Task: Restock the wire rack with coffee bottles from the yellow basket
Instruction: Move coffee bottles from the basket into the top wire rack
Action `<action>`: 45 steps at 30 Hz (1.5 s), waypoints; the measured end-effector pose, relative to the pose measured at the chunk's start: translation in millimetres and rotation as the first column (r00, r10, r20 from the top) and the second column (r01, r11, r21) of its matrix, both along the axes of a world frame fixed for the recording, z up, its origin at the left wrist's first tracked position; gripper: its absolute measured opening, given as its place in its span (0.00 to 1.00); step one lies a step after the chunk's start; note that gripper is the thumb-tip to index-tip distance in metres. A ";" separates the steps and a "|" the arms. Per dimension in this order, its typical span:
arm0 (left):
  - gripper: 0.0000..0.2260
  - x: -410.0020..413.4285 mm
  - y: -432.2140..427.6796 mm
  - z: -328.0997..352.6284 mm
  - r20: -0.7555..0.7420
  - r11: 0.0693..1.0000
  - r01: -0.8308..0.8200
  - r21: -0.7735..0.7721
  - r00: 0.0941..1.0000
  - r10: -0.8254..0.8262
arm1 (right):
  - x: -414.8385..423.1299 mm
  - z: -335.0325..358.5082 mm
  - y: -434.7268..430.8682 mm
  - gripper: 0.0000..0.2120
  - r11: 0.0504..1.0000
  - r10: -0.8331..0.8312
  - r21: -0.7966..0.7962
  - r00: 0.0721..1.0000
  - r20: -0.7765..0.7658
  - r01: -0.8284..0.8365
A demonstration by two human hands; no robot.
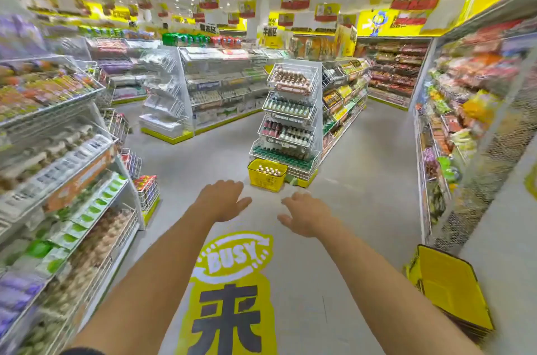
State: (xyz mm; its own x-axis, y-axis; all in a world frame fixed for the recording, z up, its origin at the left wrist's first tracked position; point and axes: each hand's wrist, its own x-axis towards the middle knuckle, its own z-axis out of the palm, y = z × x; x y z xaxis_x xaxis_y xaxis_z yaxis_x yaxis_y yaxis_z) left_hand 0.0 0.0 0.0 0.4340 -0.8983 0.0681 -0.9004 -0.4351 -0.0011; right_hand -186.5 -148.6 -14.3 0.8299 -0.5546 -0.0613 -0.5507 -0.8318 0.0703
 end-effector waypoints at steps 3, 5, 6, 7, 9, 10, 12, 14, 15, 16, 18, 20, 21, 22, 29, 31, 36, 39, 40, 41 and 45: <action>0.27 53.6 -48.4 -21.4 -0.053 0.999 -0.023 0.037 0.998 0.025 | 42.1 -20.8 -47.0 0.29 1.000 -0.018 0.022 0.999 -0.030 0.019; 0.27 96.1 -85.6 -28.2 -0.068 0.998 -0.013 0.055 0.998 0.017 | 76.4 -27.9 -85.7 0.29 0.999 -0.031 0.024 0.999 -0.039 0.031; 0.27 116.7 -106.2 -27.3 -0.075 0.999 -0.008 0.043 0.997 0.011 | 96.3 -27.0 -106.1 0.29 0.999 -0.037 0.024 0.999 -0.032 0.038; 0.27 140.5 -128.6 -27.0 -0.073 1.000 -0.001 0.020 0.997 0.002 | 117.7 -25.4 -128.4 0.29 0.999 -0.042 0.016 0.999 -0.022 0.043; 0.27 187.9 -173.1 -17.1 -0.061 1.000 0.015 0.012 0.998 -0.014 | 163.3 -17.1 -171.2 0.28 0.998 -0.057 0.002 0.998 -0.014 0.057; 0.27 210.7 -194.7 -9.9 -0.054 1.000 0.023 0.014 0.998 -0.022 | 185.0 -11.5 -191.3 0.28 0.998 -0.064 0.003 0.998 -0.013 0.064; 0.27 254.7 -238.4 2.2 -0.039 0.999 0.038 -0.008 0.999 -0.038 | 226.3 -0.8 -231.1 0.27 0.998 -0.070 0.005 0.997 0.010 0.070; 0.27 295.6 -281.4 12.4 -0.028 0.999 0.043 -0.018 0.999 -0.043 | 265.3 7.5 -269.5 0.25 0.997 -0.077 0.003 0.996 0.036 0.077; 0.27 313.2 -301.7 14.9 -0.026 0.999 0.046 -0.020 0.999 -0.047 | 282.7 9.6 -287.8 0.25 0.997 -0.074 0.004 0.996 0.041 0.073; 0.27 328.3 -320.9 17.3 -0.019 0.999 0.048 -0.014 0.999 -0.049 | 298.6 11.2 -305.6 0.24 0.997 -0.073 0.008 0.997 0.037 0.073; 0.28 356.7 -356.4 14.4 -0.024 0.998 0.063 -0.013 0.998 -0.064 | 329.6 11.6 -343.6 0.24 0.997 -0.070 0.032 0.997 0.040 0.068; 0.27 383.9 -390.5 5.1 -0.019 0.998 0.070 0.011 0.997 -0.069 | 362.0 9.3 -384.8 0.24 0.997 -0.069 0.047 0.997 0.031 0.067; 0.27 398.7 -408.0 -0.8 -0.016 0.996 0.079 0.031 0.997 -0.078 | 379.1 6.4 -406.2 0.24 0.996 -0.066 0.055 0.997 0.028 0.065; 0.27 414.1 -425.6 -6.7 -0.013 0.995 0.084 0.053 0.996 -0.083 | 397.0 2.2 -427.5 0.25 0.996 -0.069 0.063 0.997 0.024 0.067; 0.27 529.1 -582.6 -15.0 0.004 0.993 0.063 0.095 0.998 -0.064 | 523.9 -10.3 -601.7 0.30 0.997 -0.038 0.061 0.999 0.011 0.037; 0.27 562.1 -633.7 -1.2 0.001 0.995 0.051 0.081 0.999 -0.051 | 559.8 3.1 -656.7 0.29 0.999 -0.032 0.043 0.999 0.021 0.031; 0.27 635.3 -736.7 25.0 -0.020 0.999 0.051 0.014 0.999 -0.051 | 637.1 31.4 -762.1 0.27 1.000 -0.003 -0.005 0.997 0.073 0.003; 0.27 682.1 -792.3 24.2 0.027 0.995 0.050 0.083 0.998 -0.053 | 682.3 29.9 -811.8 0.28 1.000 0.021 -0.001 0.999 0.041 -0.021; 0.27 697.5 -811.2 22.5 0.028 0.994 0.044 0.102 0.998 -0.047 | 695.9 26.7 -827.8 0.28 1.000 0.022 0.003 0.999 0.032 -0.022; 0.27 711.9 -829.9 20.7 0.023 0.993 0.042 0.115 0.999 -0.045 | 708.8 23.0 -842.8 0.28 1.000 0.020 0.009 1.000 0.021 -0.021; 0.27 771.9 -910.1 5.7 0.004 0.990 0.066 0.124 0.998 -0.067 | 757.9 1.7 -910.3 0.29 1.000 -0.021 0.021 0.999 -0.035 0.022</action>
State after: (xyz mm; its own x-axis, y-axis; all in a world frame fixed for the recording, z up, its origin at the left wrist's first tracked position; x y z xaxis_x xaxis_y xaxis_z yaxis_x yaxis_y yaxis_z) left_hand 771.9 -910.1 5.7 0.3730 -0.9269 -0.0425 -0.9270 -0.3704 -0.0584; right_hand 571.4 -1059.0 -12.6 0.8151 -0.5703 -0.1016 -0.5657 -0.8215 0.0717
